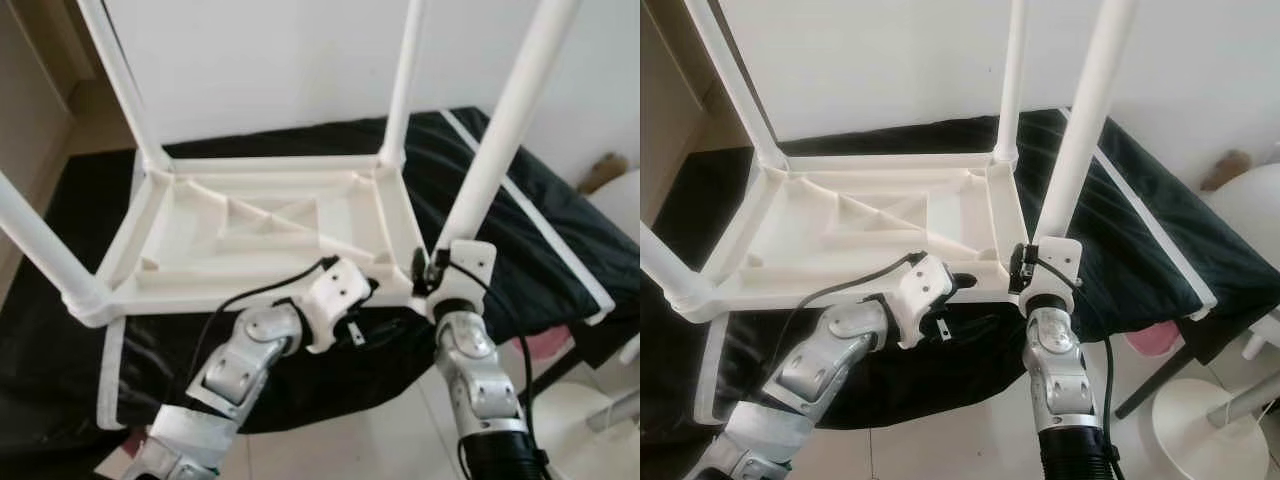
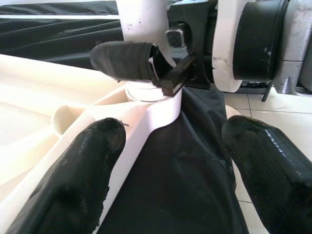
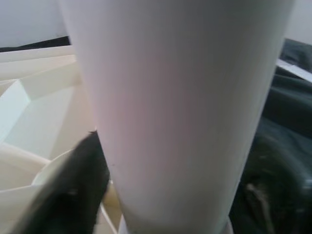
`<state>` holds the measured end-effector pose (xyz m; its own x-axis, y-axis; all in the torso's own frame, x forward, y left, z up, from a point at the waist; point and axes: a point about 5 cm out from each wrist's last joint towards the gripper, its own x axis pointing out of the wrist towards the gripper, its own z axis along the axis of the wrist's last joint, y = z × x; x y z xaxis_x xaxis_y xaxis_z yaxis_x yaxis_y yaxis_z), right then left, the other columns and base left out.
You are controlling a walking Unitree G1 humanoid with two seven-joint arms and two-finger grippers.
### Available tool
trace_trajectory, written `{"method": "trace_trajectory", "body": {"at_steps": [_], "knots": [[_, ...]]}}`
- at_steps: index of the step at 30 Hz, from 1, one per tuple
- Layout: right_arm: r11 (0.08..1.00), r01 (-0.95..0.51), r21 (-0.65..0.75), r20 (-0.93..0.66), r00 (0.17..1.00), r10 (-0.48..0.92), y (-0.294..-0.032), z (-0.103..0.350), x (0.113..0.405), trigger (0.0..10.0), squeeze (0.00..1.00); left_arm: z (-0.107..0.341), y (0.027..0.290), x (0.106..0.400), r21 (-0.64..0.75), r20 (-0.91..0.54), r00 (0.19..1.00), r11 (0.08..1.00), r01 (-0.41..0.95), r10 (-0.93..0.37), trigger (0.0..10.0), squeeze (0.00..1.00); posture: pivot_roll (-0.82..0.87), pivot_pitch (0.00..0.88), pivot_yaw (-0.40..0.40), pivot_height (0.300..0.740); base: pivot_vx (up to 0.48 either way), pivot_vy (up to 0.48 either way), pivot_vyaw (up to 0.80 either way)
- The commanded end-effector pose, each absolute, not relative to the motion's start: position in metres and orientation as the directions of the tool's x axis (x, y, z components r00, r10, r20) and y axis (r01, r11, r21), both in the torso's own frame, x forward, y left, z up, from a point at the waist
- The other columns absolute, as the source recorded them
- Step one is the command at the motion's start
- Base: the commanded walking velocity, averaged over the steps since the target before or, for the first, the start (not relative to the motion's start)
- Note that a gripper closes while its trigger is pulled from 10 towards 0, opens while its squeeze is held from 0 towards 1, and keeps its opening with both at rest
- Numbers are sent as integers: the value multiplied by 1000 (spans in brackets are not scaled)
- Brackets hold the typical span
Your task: Building children table
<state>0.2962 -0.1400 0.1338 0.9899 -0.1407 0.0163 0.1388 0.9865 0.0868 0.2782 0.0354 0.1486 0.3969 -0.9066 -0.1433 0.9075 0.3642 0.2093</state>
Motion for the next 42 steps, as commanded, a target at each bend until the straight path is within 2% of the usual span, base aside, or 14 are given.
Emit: {"method": "trace_trajectory", "body": {"at_steps": [1,3,6,8,12,13,14,15,24,38,39,40,41,42], "knots": [[990,98,99,31,994,-102,-136,134,293,10000,1000,150,39,282,239,-132,461,423,874,-877,10000,0,-30,0,-17,740,0,0,0],[997,38,62,92,995,-44,-135,142,291,10000,1000,152,40,286,252,-131,464,423,870,-876,10000,0,-35,0,-16,740,0,0,0],[999,23,48,106,994,-28,-135,144,290,10000,1000,152,40,287,255,-129,465,424,869,-876,10000,0,-35,0,-16,740,0,0,0],[999,-9,47,134,991,3,-144,148,289,10000,1000,154,40,290,264,-123,469,427,865,-874,10000,0,-42,0,-17,740,0,0,0],[992,-71,108,129,990,57,-156,149,289,10000,1000,156,38,292,271,-120,467,423,865,-876,10000,0,-49,0,-10,740,0,0,0],[989,-94,117,129,989,79,-159,148,289,10000,886,156,38,292,273,-122,465,421,865,-877,10000,0,-53,0,-4,740,0,0,0],[989,-94,117,129,989,79,-159,148,289,10000,886,156,38,292,273,-122,465,421,865,-877,10000,0,-53,0,-4,740,0,0,0],[984,-131,120,125,985,116,-163,146,290,10000,0,157,37,293,277,-124,460,415,867,-879,10000,0,-58,0,1,740,0,0,0],[931,-364,5,84,928,362,-172,137,294,10000,0,158,37,296,302,-139,438,383,873,-888,10000,0,-55,0,28,740,0,0,0],[839,-512,-183,-9,854,520,-177,138,322,10000,0,153,36,290,302,-169,399,338,892,-901,10000,0,-36,0,32,740,0,0,0],[830,-526,-187,-15,846,533,-176,139,323,4980,0,153,37,289,303,-169,400,339,891,-901,10000,0,-31,0,28,740,0,0,0],[830,-526,-187,-15,846,533,-176,139,323,4980,0,153,37,289,303,-169,400,339,891,-901,10000,0,-31,0,28,740,0,0,0],[813,-551,-188,-23,830,557,-175,138,324,471,0,153,38,289,304,-168,404,343,889,-899,10000,0,-23,0,22,740,0,0,0],[813,-551,-188,-23,830,557,-175,138,324,471,0,153,38,289,304,-168,404,343,889,-899,10000,0,-23,0,22,740,0,0,0]]}}
